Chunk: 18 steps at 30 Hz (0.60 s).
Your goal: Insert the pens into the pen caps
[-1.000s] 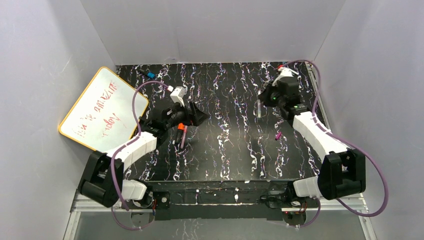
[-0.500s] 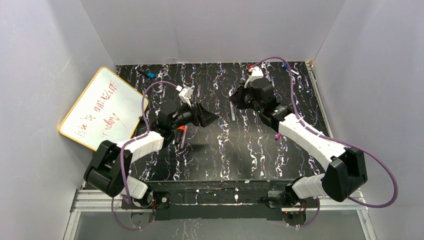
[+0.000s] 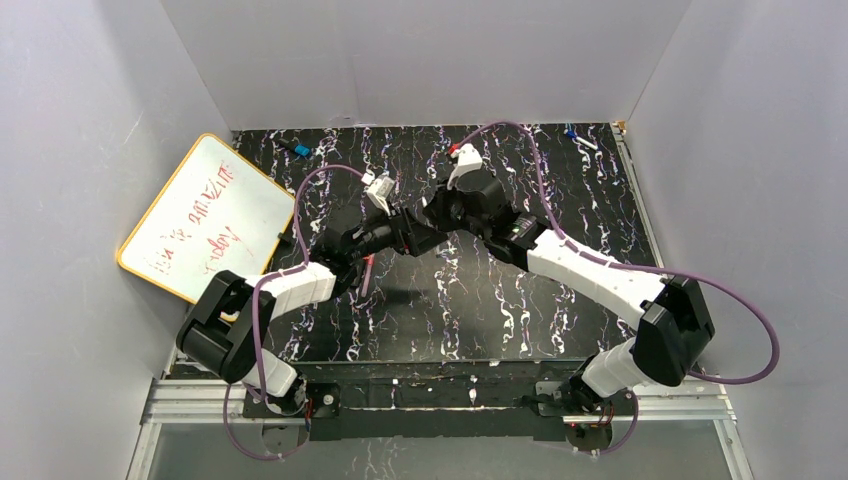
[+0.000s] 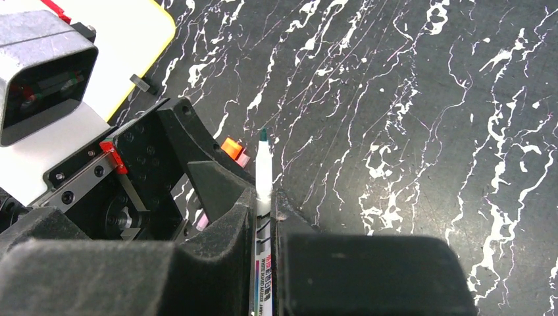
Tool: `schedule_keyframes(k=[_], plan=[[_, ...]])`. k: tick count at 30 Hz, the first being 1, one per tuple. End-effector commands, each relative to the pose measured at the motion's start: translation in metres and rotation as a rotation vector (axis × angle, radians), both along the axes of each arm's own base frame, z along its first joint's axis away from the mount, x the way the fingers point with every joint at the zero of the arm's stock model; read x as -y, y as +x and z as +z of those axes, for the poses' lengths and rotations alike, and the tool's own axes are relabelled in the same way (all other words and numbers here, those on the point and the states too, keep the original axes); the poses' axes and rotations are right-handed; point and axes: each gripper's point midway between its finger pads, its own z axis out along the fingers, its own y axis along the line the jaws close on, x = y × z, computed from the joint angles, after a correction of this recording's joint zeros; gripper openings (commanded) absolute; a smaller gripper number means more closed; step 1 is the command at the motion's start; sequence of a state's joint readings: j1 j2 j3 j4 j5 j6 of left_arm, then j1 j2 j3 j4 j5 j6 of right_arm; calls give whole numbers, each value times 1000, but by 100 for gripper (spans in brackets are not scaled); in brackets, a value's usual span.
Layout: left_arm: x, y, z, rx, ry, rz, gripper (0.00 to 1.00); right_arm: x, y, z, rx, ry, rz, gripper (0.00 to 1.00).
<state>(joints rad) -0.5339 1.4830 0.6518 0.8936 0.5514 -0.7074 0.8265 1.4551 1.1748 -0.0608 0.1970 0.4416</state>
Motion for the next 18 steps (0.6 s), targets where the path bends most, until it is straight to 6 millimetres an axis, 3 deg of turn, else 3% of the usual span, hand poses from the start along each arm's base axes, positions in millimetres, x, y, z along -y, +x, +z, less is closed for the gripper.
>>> schedule_keyframes(k=[1, 4, 6, 9, 13, 14, 18], plan=[[7, -2, 26, 62, -65, -29, 78, -9, 10, 39, 89, 67, -26, 1], [8, -2, 26, 59, -68, -31, 74, -12, 8, 42, 96, 70, -21, 1], [9, -2, 23, 51, -68, -35, 65, -12, 8, 44, 100, 71, -23, 1], [12, -3, 19, 26, -69, -52, 37, -11, 8, 46, 109, 68, -32, 1], [16, -9, 14, 9, -72, -79, 12, -9, 8, 49, 118, 67, -35, 1], [17, -10, 13, 10, -72, -83, 2, -8, 8, 48, 118, 65, -38, 1], [16, -11, 11, 8, -67, -78, 0, -5, 8, 54, 130, 70, -50, 3]])
